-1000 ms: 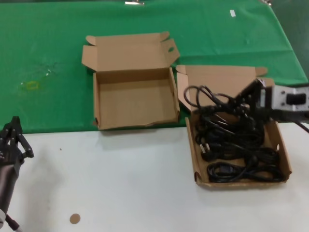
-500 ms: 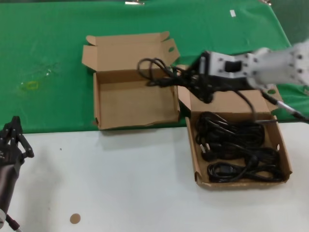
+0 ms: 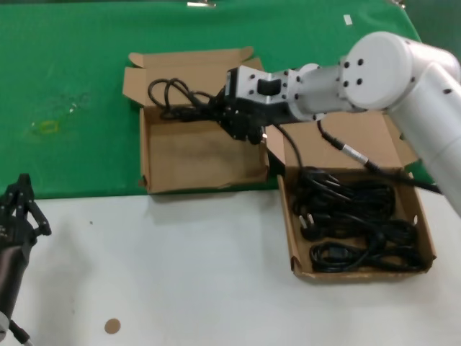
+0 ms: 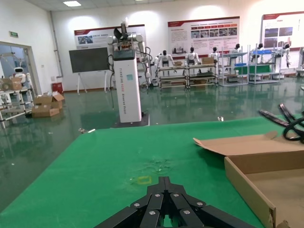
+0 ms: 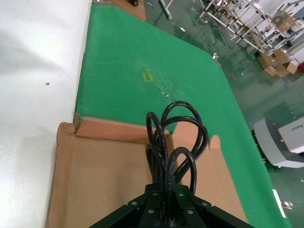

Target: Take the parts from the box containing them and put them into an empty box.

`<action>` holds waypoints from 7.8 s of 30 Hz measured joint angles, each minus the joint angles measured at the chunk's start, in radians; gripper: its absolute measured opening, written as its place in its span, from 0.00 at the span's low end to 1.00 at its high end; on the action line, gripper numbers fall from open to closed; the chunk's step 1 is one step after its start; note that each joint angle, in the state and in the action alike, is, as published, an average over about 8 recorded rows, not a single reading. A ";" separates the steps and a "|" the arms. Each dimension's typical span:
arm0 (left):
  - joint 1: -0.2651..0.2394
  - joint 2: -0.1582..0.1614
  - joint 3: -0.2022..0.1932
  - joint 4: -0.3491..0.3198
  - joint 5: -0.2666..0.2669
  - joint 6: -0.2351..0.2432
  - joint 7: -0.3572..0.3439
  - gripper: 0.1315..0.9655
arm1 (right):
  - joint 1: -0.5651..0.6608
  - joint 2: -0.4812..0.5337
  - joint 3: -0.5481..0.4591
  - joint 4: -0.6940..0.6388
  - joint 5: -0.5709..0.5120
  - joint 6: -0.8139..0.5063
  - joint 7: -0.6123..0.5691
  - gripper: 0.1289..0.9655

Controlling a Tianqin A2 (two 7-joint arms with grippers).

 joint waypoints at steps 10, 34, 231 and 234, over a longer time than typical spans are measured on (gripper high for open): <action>0.000 0.000 0.000 0.000 0.000 0.000 0.000 0.01 | 0.036 -0.070 -0.014 -0.146 0.003 0.054 -0.044 0.04; 0.000 0.000 0.000 0.000 0.000 0.000 0.000 0.01 | 0.042 -0.090 -0.022 -0.164 -0.017 0.095 -0.030 0.26; 0.000 0.000 0.000 0.000 0.000 0.000 0.000 1.00 | -1.067 0.037 0.541 0.641 0.673 0.824 -0.081 1.00; 0.000 0.000 0.000 0.000 0.000 0.000 0.001 1.00 | -1.067 0.037 0.541 0.641 0.673 0.824 -0.081 1.00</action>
